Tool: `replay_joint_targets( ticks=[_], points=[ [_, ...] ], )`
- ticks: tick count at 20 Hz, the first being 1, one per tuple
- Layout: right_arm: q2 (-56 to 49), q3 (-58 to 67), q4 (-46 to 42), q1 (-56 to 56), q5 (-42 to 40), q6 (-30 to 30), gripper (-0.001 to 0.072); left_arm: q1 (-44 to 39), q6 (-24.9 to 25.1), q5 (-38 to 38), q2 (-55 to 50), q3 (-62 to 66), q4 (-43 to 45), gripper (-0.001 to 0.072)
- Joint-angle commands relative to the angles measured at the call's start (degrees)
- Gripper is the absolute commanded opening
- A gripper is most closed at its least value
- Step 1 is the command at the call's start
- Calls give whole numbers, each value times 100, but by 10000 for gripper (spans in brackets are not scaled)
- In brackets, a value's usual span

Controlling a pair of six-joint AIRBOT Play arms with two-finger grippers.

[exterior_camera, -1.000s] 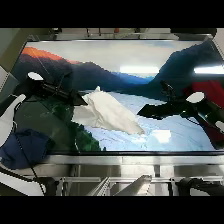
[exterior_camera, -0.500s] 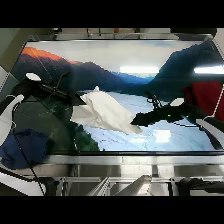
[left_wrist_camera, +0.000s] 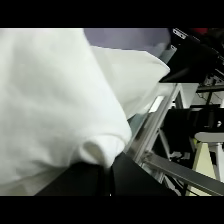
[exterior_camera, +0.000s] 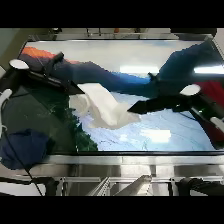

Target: Fold the shirts.

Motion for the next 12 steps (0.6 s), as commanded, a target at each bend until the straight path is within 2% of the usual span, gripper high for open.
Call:
replay_joint_targets(
  ticks=[1,4,8,12],
  points=[
    [1484,778,44,-387,50,144,16,0,-328,-651,994,754,-933,14],
    [2892,1561,46,-968,-105,271,16,11,-693,-507,2041,1746,-1263,15],
    [4227,1947,39,-1185,-321,586,16,11,-916,269,3220,2852,-1204,19],
    [4402,1919,-238,-1185,-74,1178,17,11,-1128,658,3729,2964,-273,23]
  ],
)
